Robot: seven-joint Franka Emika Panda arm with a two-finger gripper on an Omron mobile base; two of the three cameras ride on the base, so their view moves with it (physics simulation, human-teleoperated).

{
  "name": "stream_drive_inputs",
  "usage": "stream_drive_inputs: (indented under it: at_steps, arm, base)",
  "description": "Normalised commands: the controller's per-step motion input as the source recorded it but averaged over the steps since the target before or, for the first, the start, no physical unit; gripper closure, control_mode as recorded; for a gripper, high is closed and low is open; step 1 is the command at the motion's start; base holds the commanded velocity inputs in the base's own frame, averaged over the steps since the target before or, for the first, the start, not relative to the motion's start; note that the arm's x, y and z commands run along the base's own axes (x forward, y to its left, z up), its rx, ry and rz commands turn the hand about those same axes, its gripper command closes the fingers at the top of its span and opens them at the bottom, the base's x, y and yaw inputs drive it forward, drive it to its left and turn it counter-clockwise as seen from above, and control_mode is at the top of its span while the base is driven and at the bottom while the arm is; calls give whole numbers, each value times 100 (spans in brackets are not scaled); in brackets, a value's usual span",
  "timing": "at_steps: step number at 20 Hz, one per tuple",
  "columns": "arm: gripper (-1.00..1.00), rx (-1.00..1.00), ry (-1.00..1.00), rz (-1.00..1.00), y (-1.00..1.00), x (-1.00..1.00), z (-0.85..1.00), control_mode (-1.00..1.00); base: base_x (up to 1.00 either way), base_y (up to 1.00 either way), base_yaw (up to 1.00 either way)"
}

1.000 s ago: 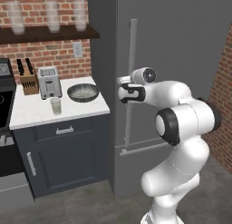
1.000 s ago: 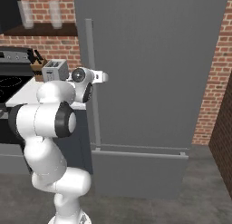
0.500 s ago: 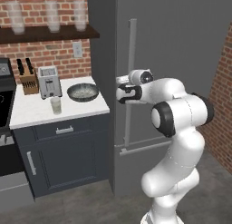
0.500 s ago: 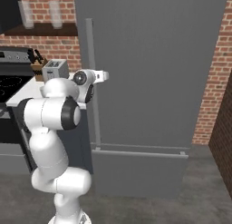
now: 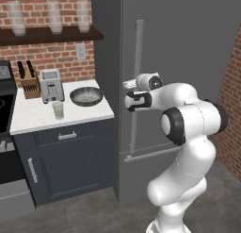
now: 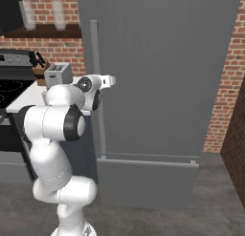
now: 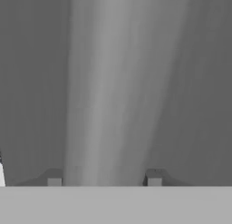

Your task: Grab a lemon wedge from the fridge and one ice cube from the ice bowl, and put them in the glass of lemonade.

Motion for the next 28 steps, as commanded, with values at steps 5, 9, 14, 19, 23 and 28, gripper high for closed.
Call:
stream_drive_inputs:
  at_steps: [5, 9, 14, 19, 23, 28]
  arm:
    - [100, 1, 15, -11, -29, -92, 53, -100]
    - [100, 3, 22, -11, -38, -100, 53, -100]
    - [100, 4, 17, -11, -59, -100, 38, -100]
    - [100, 7, 15, -12, -75, -100, 34, -100]
    - [100, 8, 12, -11, -85, -100, 30, -100]
    - [100, 8, 10, -11, -90, -100, 29, -100]
  base:
    - [0, 0, 0]
    - [0, 0, 0]
    - [0, 0, 0]
    - [0, 0, 0]
    - [0, 0, 0]
    - [0, 0, 0]
